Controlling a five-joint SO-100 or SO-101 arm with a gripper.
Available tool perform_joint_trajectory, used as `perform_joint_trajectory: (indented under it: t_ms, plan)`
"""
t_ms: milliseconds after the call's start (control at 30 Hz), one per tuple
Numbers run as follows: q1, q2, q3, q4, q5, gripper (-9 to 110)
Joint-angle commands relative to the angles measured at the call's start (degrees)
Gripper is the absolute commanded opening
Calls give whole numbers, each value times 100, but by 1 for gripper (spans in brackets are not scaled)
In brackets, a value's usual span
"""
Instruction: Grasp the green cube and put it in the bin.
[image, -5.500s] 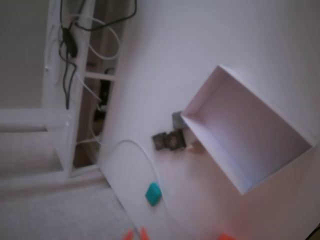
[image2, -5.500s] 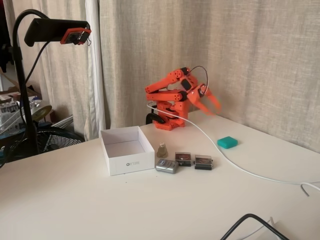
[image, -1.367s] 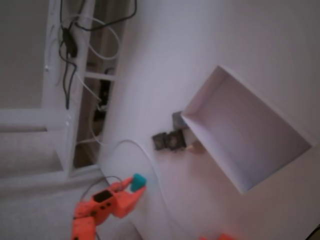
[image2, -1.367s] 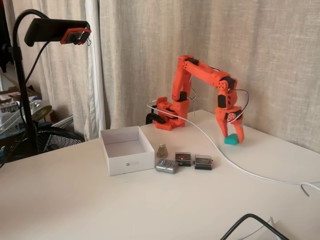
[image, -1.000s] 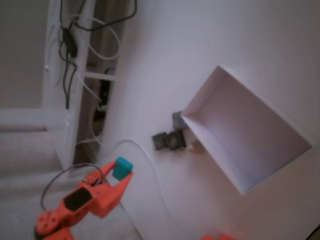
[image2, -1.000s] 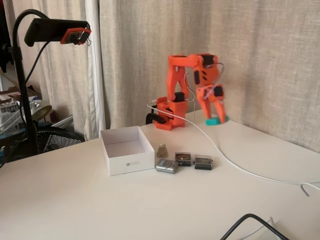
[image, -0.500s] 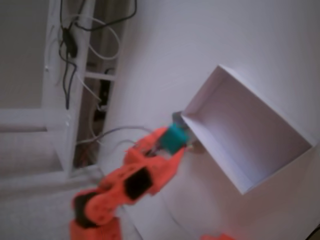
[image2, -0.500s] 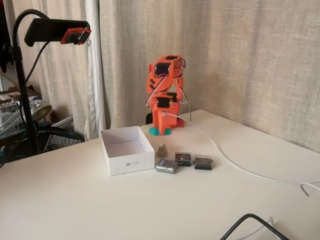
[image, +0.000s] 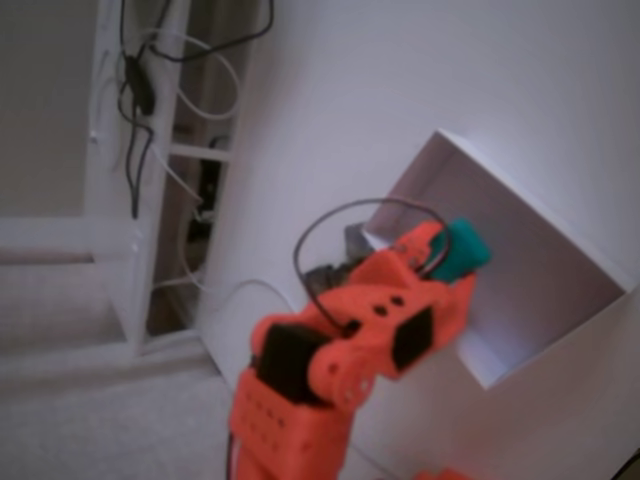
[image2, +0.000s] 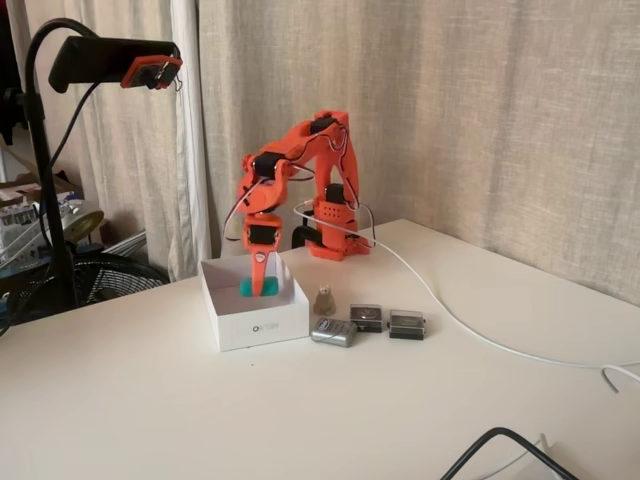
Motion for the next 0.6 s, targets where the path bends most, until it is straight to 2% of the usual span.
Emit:
perform_joint_trajectory:
  t_ms: [0, 100, 300, 400, 567]
  plan:
    - [18, -18, -316, -97, -62, -7]
    - [53, -53, -316, -211, -62, 17]
    - [70, -255, -413, -422, -97, 31]
    - [88, -316, -439, -510, -105, 44]
    - [-88, -220, -439, -536, -70, 46]
